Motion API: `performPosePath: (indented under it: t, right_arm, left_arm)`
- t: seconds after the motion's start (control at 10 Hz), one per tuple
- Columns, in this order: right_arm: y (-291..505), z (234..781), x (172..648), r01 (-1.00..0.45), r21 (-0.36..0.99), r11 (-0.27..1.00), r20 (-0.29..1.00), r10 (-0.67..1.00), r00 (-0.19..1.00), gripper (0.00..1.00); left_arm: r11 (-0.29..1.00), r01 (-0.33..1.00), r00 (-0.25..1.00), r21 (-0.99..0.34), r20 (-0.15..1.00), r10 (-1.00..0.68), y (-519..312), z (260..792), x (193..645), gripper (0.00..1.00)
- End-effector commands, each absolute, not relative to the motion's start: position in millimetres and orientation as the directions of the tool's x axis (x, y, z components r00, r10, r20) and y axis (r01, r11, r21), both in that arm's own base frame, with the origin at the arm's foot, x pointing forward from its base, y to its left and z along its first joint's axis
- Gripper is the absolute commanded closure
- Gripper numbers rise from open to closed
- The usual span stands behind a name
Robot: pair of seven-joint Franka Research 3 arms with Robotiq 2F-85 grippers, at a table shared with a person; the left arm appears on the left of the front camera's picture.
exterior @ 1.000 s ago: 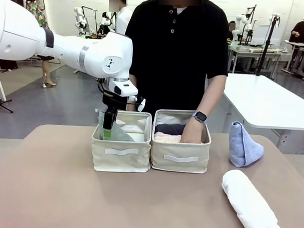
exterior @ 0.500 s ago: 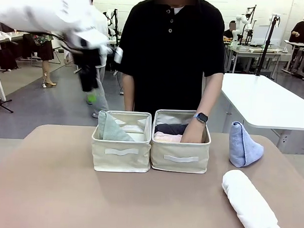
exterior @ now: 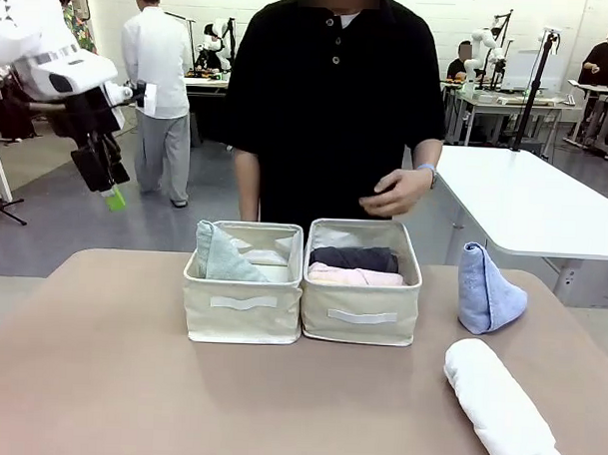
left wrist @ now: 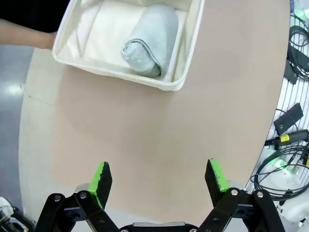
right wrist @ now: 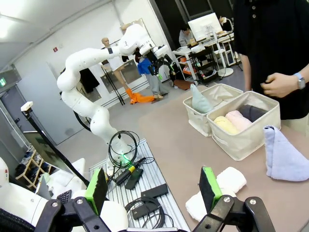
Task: Sort the towels based on their folding style.
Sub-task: Pick up one triangle-folded towel and place it in the left Fabric basket, then pick up another triangle-folded towel from the table and place it in the left Fabric basket.
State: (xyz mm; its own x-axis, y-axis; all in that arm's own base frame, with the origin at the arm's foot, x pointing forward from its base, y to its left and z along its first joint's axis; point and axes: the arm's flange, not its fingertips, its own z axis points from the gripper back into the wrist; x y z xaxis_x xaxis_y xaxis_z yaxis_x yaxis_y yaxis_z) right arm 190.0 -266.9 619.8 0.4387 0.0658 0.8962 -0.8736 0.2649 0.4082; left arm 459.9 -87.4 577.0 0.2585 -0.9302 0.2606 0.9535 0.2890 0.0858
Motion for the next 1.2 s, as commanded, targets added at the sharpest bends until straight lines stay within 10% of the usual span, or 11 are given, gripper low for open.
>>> performPosePath:
  t: [0.0,0.6,1.1]
  right_arm:
    - [-266,620,191,-0.872,0.414,0.261,0.893,0.067,0.444,0.0]
    - [-266,620,191,-0.872,0.414,0.261,0.893,0.067,0.444,0.0]
    - [-266,620,191,-0.872,0.414,0.261,0.893,0.067,0.444,0.0]
  left_arm:
    - [0.292,0.952,0.259,0.094,0.263,-0.929,-86,590,460,0.0]
    - [0.29,0.951,0.255,0.103,0.269,-0.929,-87,587,462,0.0]
    - [0.203,0.979,0.125,0.01,0.756,-0.642,44,631,441,0.0]
